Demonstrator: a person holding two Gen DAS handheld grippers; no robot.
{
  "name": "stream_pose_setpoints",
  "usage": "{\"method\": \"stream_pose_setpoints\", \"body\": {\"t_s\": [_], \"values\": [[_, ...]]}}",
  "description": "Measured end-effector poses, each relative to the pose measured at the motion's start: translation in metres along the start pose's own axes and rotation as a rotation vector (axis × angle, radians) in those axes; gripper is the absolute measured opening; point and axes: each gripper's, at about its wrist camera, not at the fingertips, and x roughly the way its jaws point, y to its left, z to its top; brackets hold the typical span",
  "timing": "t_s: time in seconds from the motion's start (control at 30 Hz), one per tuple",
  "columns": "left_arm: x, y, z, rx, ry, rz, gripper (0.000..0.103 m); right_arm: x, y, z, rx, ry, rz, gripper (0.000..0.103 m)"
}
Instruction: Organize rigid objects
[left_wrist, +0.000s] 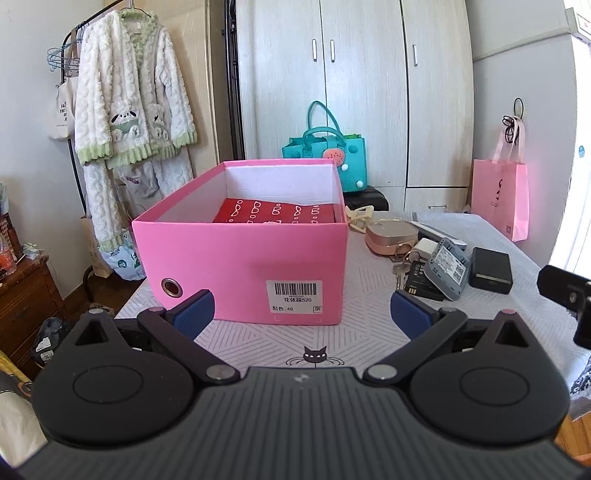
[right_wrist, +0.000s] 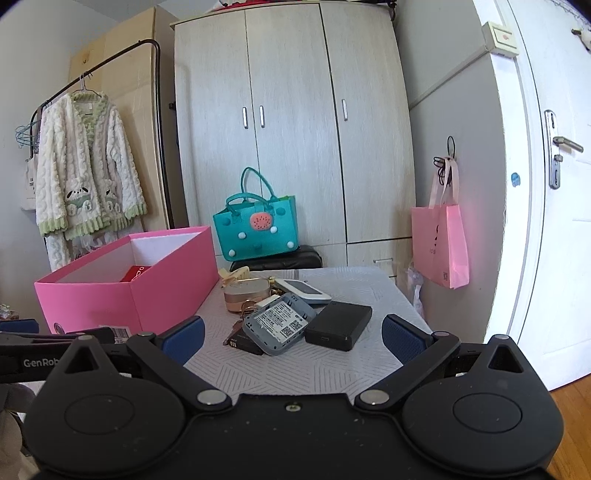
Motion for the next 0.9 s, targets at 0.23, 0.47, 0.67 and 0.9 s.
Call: {"method": "stream_pose_setpoints", "body": {"t_s": [0.23,0.47,0.67,0.9], "values": [[-0.004,-0.001,0.0,0.008,-0.008,-0.015,0.103,-0.004,0.0,0.0,-0.011,-0.018,0.003,0.103],[-0.008,-0.001,0.0,0.011,-0.011,-0.023,0.103,-0.006,0.001,-0.001,-0.028,-0.025,-0.002,0.103],[-0.01,0.0,-0.001,0.013,-0.006,-0.019,0.103,-0.003,0.001,-0.003,-0.026,-0.008,-0.009,0.103],[-0.012,0.004,0.0,0.011,-0.003,0.01,0.103,-0.001,0.003,-0.004,-0.016,0.006,-0.005,0.103]]}}
